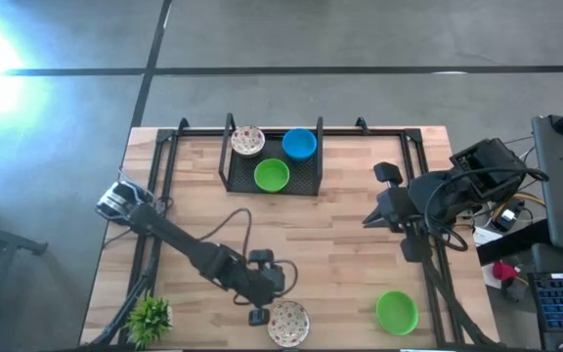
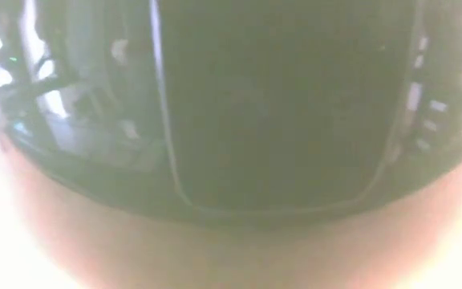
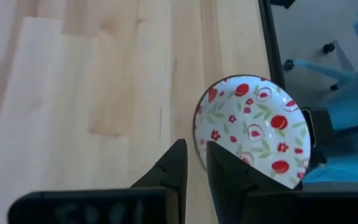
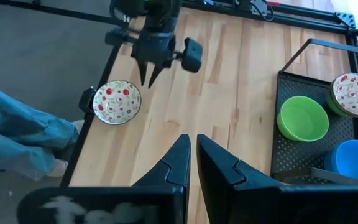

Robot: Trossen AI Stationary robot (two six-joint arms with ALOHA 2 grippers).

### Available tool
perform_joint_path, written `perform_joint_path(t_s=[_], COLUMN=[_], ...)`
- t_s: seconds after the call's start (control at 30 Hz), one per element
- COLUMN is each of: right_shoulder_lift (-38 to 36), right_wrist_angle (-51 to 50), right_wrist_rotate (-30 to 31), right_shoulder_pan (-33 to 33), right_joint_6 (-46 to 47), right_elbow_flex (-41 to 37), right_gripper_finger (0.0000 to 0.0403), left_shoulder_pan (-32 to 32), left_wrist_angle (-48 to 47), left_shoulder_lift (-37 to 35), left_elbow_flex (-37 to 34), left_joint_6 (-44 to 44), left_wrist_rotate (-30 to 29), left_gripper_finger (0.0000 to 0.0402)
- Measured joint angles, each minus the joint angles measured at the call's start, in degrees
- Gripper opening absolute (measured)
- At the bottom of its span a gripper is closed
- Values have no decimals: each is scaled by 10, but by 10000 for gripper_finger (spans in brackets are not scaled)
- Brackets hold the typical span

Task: Pick & Place Mini bowls
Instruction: Stack the white bowl on top of the white bowls on the shelf

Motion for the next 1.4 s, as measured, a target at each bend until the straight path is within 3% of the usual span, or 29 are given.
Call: perform_joint_path(t_s=[0.77,1.4], right_shoulder_lift=[0,0], right_wrist_angle=[0,0], right_wrist_rotate=[0,0], right_shoulder_pan=[0,0], right_joint_6=[0,-26], right_elbow_flex=[0,0], right_gripper_finger=[27,27], left_shoulder_pan=[-1,-1], left_wrist_angle=[38,46], left_shoulder_lift=[104,105], left_elbow_flex=[17,31], left_joint_6=[-19,-36], left_wrist_rotate=[14,20], left_gripper_finger=[53,53])
